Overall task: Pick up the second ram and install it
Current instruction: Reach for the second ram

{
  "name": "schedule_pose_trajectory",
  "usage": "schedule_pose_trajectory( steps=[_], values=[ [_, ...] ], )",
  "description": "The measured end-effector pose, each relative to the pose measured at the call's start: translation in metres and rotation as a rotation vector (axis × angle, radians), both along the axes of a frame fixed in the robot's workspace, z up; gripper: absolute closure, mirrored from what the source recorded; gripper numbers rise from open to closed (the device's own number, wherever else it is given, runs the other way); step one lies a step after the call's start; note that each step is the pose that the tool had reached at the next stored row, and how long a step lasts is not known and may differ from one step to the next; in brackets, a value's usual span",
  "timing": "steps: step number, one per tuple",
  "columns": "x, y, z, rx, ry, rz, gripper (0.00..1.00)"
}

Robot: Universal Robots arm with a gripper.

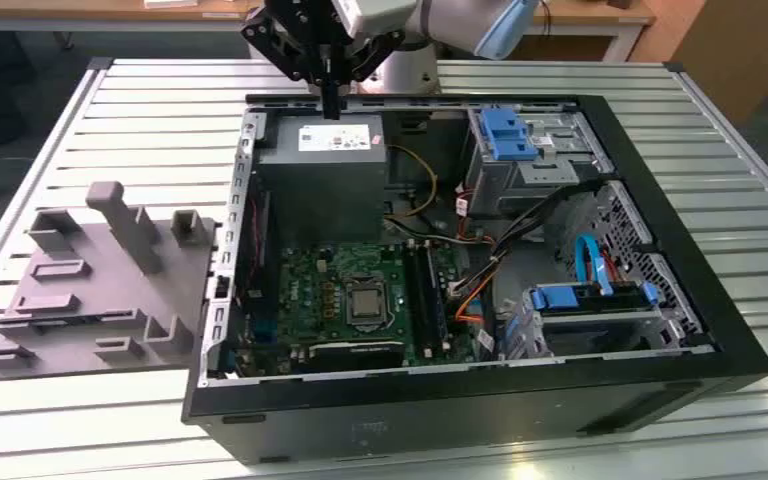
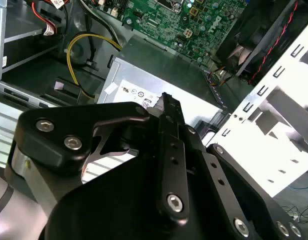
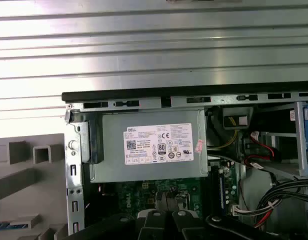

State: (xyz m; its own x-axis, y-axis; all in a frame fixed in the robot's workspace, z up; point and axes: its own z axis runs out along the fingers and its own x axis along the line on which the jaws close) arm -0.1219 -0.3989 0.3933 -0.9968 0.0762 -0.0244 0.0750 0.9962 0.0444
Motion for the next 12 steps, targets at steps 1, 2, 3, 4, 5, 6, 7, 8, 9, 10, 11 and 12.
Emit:
schedule_pose_trajectory(
  steps=[1,2,3,4,5,6,7,8,9,10,11,12],
  values=[
    [0.0,0.0,0.0,0.0,0.0,0.0,0.89],
    [0.0,0.0,0.0,0.0,0.0,0.0,0.89],
    [0.0,0.0,0.0,-0.0001,0.0,0.0,0.89],
    [0.0,0.0,0.0,0.0,0.0,0.0,0.89],
    [0.0,0.0,0.0,-0.0001,0.0,0.0,0.89],
    [0.0,0.0,0.0,-0.0001,0.0,0.0,0.89],
    [0.0,0.0,0.0,0.0,0.0,0.0,0.89],
    [0.0,0.0,0.0,0.0,0.0,0.0,0.89],
    [-0.0002,0.0,0.0,-0.0001,0.0,0.0,0.89],
    [-0.0006,0.0,0.0,-0.0001,0.0,0.0,0.89],
    [-0.0011,0.0,0.0,-0.0001,0.0,0.0,0.89],
    [-0.0016,0.0,0.0,-0.0001,0.0,0.0,0.89]
  ],
)
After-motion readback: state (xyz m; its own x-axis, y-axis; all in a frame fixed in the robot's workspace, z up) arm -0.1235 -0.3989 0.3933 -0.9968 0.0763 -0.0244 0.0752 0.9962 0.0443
